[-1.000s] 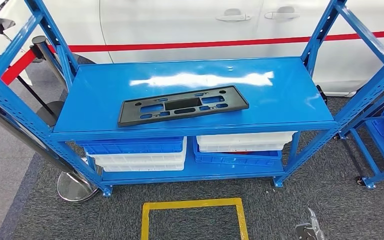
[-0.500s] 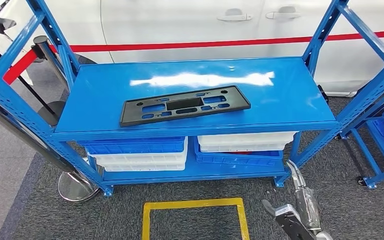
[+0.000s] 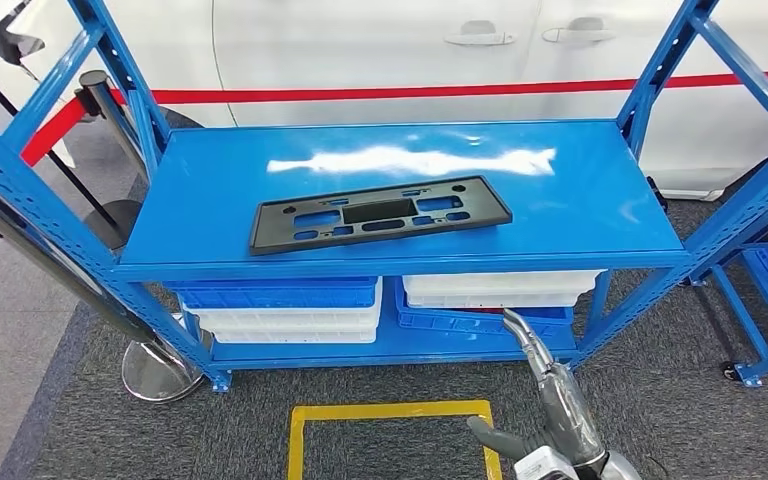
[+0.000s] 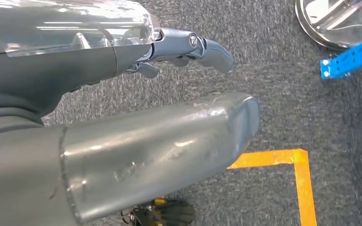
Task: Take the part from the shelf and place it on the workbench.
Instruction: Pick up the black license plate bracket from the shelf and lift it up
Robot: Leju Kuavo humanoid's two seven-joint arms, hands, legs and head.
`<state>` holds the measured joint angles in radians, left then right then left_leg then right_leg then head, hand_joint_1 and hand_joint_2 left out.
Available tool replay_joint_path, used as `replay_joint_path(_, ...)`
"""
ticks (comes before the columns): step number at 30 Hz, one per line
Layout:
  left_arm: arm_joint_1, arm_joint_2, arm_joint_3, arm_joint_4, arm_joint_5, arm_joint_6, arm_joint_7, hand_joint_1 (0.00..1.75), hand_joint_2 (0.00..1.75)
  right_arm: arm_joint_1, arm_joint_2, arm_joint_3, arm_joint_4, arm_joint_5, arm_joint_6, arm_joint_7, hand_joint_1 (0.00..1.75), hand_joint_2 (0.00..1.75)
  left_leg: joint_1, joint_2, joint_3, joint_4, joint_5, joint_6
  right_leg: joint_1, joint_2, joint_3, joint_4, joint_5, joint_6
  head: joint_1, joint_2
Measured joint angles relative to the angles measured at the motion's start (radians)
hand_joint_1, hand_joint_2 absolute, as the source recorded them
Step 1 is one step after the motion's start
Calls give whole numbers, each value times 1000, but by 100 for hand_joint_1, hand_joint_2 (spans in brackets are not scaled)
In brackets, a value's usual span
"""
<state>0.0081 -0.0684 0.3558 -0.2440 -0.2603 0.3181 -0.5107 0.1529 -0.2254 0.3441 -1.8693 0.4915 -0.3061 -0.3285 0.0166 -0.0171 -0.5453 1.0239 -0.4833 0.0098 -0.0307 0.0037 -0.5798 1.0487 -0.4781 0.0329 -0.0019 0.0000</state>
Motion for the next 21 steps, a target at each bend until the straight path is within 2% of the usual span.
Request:
replay_joint_path(2,-2,-3,2,2,-10,2,1,0,0,0,-8,21,-16,65,-17,19,0,175,-2,-1,-2,1,-3,-14,7,2,3,-12,-2,-10,-1,0)
replay_joint_path(4,-4,-5,2,5,-20,3,1,0,0,-1,-13,40,-26,135,-37,36,0,175,2,1,-1,2,-8,-26,5,2,4,-15,-1,-22,-1,0)
replay_joint_path(5,-6,-6,2,6,-24,4,1,0,0,-3,-14,50,-31,171,-48,45,0,175,3,4,-8,21,-21,-31,4,0,6,-18,-1,-28,-3,0)
replay_joint_path(7,-10,-7,2,7,-31,4,2,0,0,-7,-16,69,-37,242,-68,62,0,175,5,9,-50,113,-73,-37,3,-5,8,-21,-1,-39,-8,0)
replay_joint_path(9,-12,-7,3,9,-41,4,2,0,0,-13,-19,87,-37,313,-89,81,0,175,5,11,-118,246,-127,-41,6,-8,9,-20,-3,-43,-11,0)
replay_joint_path(10,-11,-8,3,10,-45,4,3,0,0,-17,-19,95,-37,346,-98,89,0,175,5,11,-139,283,-132,-41,7,-9,9,-20,-4,-44,-11,0)
replay_joint_path(11,-12,-8,3,11,-50,4,4,0,0,-22,-20,105,-35,381,-109,98,0,175,5,11,-144,287,-117,-41,8,-9,11,-20,-5,-44,-11,0)
replay_joint_path(12,-12,-8,3,12,-54,4,4,0,0,-29,-20,115,-33,414,-118,106,0,175,5,11,-129,248,-84,-39,8,-9,13,-20,-6,-44,-11,0)
replay_joint_path(13,-13,-8,3,13,-59,4,4,0,0,-37,-20,127,-30,448,-129,114,0,175,5,11,-98,179,-42,-37,8,-8,17,-20,-8,-42,-11,0)
replay_joint_path(14,-15,-8,3,13,-64,4,4,0,0,-46,-19,140,-26,481,-139,122,0,175,3,12,-66,109,-12,-34,9,-8,20,-19,-10,-38,-11,0)
replay_joint_path(15,-17,-9,3,14,-69,4,5,0,0,-56,-19,153,-21,514,-148,130,0,175,1,12,-42,55,6,-30,11,-8,21,-18,-12,-33,-11,0)
replay_joint_path(16,-19,-9,3,15,-74,4,5,0,0,-66,-18,168,-15,547,-157,139,0,175,-1,11,-29,24,12,-25,12,-7,21,-18,-12,-28,-11,0)
replay_joint_path(19,-21,-10,3,16,-89,1,7,0,0,-96,-9,213,12,634,-175,165,0,175,-4,10,-27,9,14,-5,11,-8,20,-23,-10,-8,-10,0)
replay_joint_path(21,-23,-11,3,16,-98,-1,8,0,0,-117,0,239,32,685,-185,183,0,175,-1,10,-23,-1,21,12,9,-7,7,10,-35,0,-8,0)
